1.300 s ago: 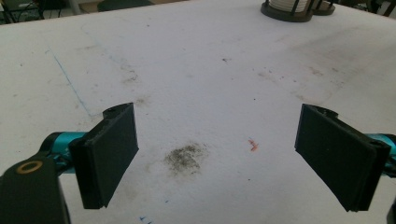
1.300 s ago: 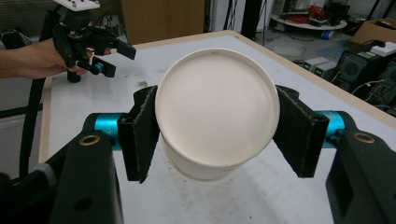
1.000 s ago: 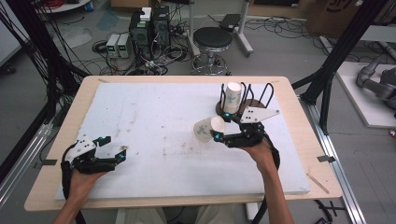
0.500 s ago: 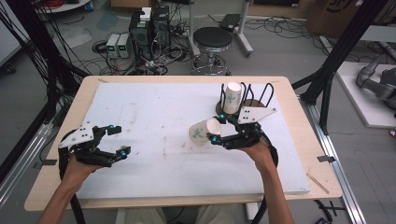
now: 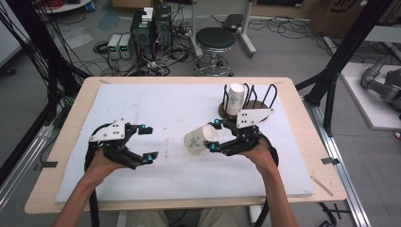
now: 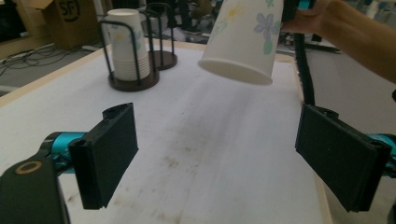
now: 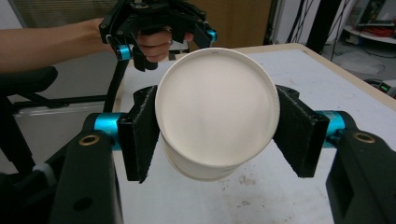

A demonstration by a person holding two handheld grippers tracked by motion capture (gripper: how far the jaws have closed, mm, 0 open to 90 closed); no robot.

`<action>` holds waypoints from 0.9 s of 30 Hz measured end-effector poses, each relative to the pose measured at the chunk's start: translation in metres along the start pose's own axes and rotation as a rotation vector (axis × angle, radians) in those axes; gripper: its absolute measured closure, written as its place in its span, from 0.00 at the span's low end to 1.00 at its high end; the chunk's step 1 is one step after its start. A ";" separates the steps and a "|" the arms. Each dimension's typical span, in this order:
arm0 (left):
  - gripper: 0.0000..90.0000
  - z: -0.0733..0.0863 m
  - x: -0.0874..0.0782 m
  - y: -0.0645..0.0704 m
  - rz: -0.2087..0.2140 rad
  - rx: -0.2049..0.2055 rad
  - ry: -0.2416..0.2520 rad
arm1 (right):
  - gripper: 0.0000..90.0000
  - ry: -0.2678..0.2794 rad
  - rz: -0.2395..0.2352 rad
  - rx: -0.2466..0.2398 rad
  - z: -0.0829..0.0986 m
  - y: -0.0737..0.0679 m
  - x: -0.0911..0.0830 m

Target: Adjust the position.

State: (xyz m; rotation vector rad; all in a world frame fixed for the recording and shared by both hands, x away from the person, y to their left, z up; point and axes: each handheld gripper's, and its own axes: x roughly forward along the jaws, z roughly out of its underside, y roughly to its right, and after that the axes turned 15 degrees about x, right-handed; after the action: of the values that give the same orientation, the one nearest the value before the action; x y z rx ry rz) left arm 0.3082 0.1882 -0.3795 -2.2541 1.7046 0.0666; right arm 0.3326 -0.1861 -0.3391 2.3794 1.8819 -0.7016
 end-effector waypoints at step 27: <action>0.09 -0.026 0.074 0.003 0.168 0.036 0.040 | 0.41 -0.016 -0.094 -0.017 -0.004 -0.007 0.014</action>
State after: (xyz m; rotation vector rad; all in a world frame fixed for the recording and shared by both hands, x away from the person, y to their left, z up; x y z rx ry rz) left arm 0.3231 0.1121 -0.3722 -2.0965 1.8977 0.0280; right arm 0.3301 -0.1702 -0.3394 2.2812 1.9965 -0.7060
